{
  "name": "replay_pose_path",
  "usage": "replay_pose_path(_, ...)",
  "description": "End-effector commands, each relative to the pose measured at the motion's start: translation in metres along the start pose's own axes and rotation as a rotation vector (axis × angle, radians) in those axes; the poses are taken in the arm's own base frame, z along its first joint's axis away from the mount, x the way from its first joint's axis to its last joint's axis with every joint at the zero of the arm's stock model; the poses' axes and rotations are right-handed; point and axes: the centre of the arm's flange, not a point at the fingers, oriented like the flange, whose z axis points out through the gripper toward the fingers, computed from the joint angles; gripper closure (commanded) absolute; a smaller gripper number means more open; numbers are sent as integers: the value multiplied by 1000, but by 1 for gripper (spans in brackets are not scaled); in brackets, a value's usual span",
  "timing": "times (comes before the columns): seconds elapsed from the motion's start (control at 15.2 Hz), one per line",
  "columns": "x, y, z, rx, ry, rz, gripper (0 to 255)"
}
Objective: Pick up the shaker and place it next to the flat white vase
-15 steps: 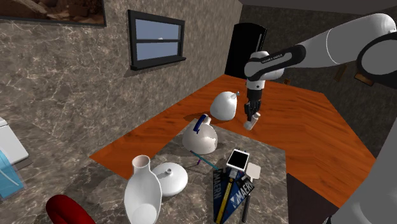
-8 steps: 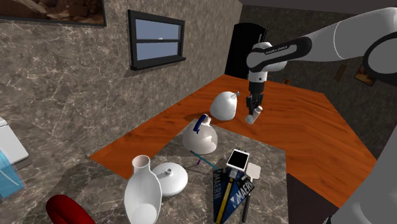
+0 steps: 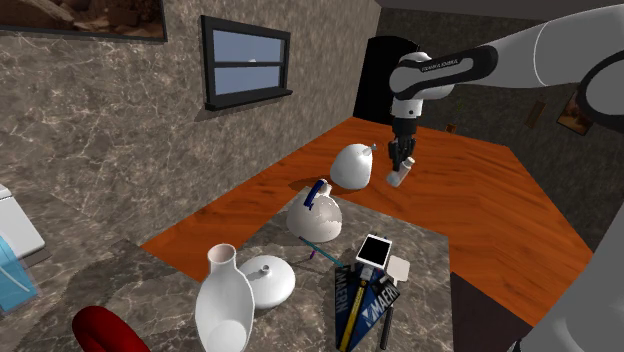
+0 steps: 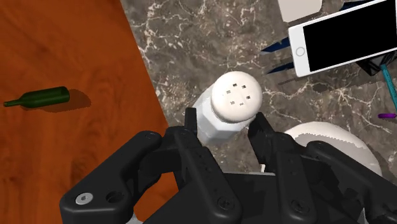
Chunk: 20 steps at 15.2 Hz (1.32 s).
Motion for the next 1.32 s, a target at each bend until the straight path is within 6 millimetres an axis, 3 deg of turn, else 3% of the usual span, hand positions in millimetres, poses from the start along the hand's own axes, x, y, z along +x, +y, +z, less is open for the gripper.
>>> replay_pose_path(0.0,5,-19,-1,0,0,0,255)
replay_pose_path(1.25,82,-257,-13,0,0,0,255)
